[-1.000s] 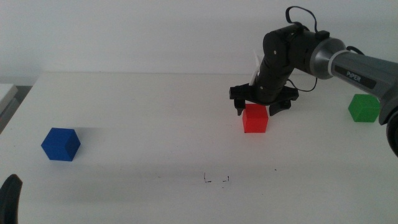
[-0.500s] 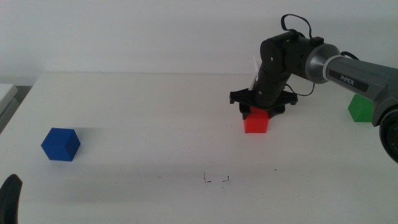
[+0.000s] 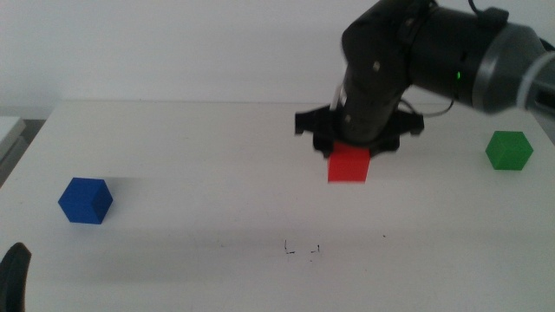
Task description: Stack red cubes first, then green, then blue cubes in a specific spot.
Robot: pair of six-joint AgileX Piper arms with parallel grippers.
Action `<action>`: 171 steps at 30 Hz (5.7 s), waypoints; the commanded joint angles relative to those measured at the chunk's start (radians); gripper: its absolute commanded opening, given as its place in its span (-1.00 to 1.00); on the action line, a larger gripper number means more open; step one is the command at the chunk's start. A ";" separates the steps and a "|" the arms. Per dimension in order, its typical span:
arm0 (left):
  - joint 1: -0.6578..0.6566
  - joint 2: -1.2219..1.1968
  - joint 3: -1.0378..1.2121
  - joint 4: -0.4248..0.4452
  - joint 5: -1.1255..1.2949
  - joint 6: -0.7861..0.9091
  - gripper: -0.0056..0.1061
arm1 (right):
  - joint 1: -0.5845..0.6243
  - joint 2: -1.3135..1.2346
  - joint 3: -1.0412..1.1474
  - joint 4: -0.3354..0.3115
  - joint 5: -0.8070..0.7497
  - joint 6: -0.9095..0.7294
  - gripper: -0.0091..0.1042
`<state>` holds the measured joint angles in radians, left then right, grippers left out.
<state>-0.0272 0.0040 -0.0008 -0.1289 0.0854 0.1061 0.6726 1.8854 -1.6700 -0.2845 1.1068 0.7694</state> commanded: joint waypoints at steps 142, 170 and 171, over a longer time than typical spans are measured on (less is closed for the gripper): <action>0.002 -0.004 0.001 0.000 -0.014 -0.001 0.78 | -0.754 0.204 -0.365 0.292 0.114 -0.680 -0.66; 0.002 -0.004 0.001 0.000 -0.014 -0.001 0.78 | 0.174 -0.017 0.046 -0.026 0.084 0.221 -0.65; 0.002 -0.004 0.001 0.000 -0.014 -0.001 0.78 | 0.174 -0.015 0.058 -0.033 0.069 0.235 -0.65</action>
<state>-0.0272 0.0040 -0.0008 -0.1289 0.0836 0.1061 0.8472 1.8724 -1.6286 -0.2856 1.1934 0.9801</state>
